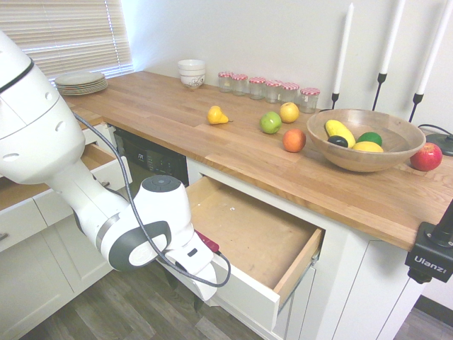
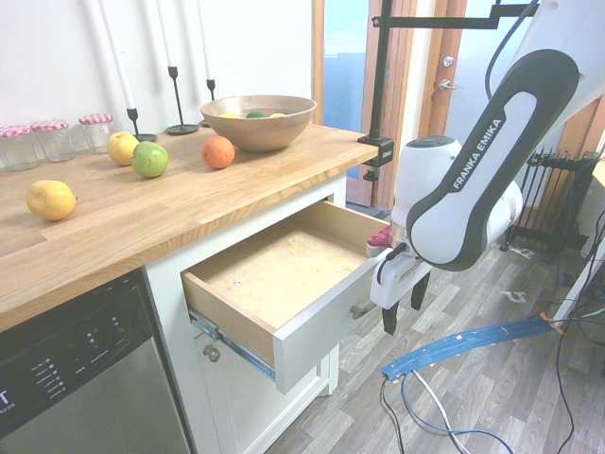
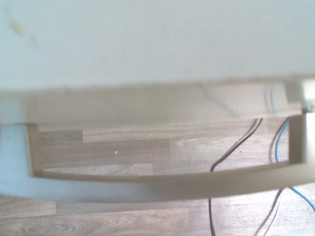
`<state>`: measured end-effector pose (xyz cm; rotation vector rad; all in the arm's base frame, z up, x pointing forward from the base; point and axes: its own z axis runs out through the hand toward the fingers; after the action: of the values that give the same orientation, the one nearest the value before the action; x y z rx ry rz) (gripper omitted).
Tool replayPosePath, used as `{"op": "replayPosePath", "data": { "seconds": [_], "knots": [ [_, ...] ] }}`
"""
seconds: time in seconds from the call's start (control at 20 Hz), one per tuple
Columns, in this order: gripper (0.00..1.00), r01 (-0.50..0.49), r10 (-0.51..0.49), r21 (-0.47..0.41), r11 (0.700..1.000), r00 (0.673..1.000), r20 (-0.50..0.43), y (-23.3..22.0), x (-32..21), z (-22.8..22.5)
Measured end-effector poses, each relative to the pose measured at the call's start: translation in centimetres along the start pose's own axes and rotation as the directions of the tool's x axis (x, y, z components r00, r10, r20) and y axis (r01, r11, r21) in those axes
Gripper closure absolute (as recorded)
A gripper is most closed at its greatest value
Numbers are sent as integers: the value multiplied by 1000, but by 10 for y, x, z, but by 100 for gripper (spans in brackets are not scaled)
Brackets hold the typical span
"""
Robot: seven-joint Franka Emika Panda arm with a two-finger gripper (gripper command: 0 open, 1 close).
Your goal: Close the drawer
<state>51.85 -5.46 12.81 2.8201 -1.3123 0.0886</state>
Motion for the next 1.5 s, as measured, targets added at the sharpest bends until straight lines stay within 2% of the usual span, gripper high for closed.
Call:
{"op": "replayPosePath", "data": {
  "seconds": [0.75,1.1,1.5],
  "knots": [
    [100,6,-6,14,1000,1000,-1,-18,2,7],
    [100,4,-6,40,999,999,36,-39,-13,12],
    [100,-3,2,42,999,999,40,-42,-11,15]
  ]
}}
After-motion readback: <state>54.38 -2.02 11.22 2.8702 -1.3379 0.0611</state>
